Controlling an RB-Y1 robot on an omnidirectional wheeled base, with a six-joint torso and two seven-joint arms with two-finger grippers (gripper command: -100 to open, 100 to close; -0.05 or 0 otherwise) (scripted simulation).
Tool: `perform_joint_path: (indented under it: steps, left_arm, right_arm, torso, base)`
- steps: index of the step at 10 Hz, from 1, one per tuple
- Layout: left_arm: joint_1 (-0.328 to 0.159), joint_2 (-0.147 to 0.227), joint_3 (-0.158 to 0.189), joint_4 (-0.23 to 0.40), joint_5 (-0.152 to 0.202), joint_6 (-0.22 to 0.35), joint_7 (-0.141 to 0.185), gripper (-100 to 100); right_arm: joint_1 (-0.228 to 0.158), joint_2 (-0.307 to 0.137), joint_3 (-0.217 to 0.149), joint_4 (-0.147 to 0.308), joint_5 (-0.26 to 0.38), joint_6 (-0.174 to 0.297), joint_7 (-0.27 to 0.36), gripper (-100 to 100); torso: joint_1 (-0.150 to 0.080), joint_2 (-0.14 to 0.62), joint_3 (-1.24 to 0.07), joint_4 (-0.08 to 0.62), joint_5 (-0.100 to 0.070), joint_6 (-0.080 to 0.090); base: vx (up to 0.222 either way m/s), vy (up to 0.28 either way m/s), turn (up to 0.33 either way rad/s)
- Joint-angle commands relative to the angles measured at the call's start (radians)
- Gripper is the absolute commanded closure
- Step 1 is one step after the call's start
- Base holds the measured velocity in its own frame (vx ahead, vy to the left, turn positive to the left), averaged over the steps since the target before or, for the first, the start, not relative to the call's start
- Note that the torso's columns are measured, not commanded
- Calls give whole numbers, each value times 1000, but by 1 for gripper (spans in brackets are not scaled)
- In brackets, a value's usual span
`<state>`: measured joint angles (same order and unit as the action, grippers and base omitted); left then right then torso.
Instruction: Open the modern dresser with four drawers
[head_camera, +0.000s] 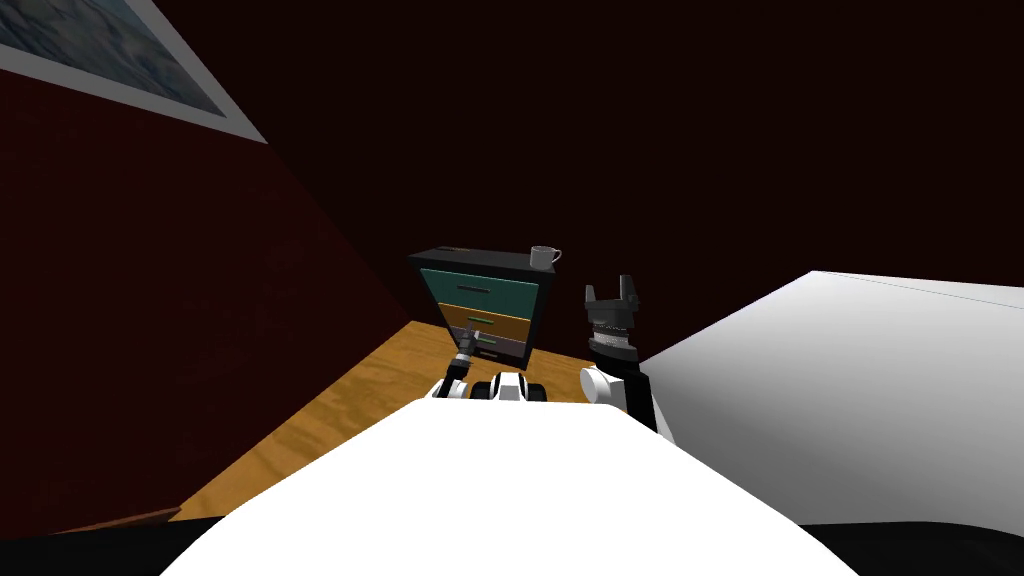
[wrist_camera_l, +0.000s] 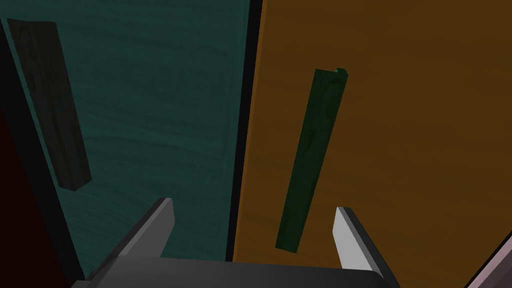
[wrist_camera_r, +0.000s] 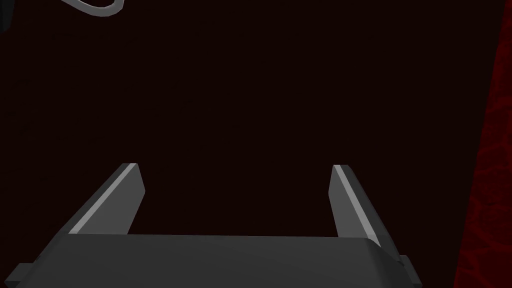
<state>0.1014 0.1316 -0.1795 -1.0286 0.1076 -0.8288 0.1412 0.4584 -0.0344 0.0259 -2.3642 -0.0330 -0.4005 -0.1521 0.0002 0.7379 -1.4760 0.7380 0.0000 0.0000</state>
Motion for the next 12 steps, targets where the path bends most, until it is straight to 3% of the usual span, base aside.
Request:
perform_joint_path:
  steps: [1, 5, 7, 8, 9, 11, 12]
  left_arm:
    - [-15, -8, -6, 52, 0, -12, 1, -100]
    - [-48, -46, -18, 166, -1, -44, 2, -100]
    - [-61, -92, -23, 210, -1, -56, 3, -100]
    - [-63, -77, -21, 216, -1, -64, 3, -100]
    - [-87, -83, -14, 215, 1, -40, 2, -100]
    - [-88, -85, -14, 215, 1, -43, 1, -100]
    - [-64, -80, -21, 221, -1, -69, 3, 100]
  right_arm:
    - [0, 0, 0, 0, 0, 0, 0, 0]
    - [0, 0, 0, 0, 0, 0, 0, 0]
    - [0, 0, 0, 0, 0, 0, 0, 0]
    - [0, 0, 0, 0, 0, 0, 0, 0]
    - [0, 0, 0, 0, 0, 0, 0, 0]
    - [0, 0, 0, 0, 0, 0, 0, 0]
    - [0, 0, 0, 0, 0, 0, 0, 0]
  torso:
    - [0, -1, -1, 0, 0, 0]
    - [0, 0, 0, 0, 0, 0]
    - [0, 1, 0, 0, 0, 0]
    - [-1, 1, 0, 0, 0, 0]
    - [-1, 2, 1, 0, 0, 0]
    - [-1, -1, -1, 0, 0, 0]
    - [0, 1, 0, 0, 0, 0]
  base:
    - [54, 22, -20]
    - [57, 25, -41]
    - [43, 27, -30]
    - [20, 8, -8]
    - [35, 2, 10]
    - [34, 0, 0]
    - [-28, -2, -7]
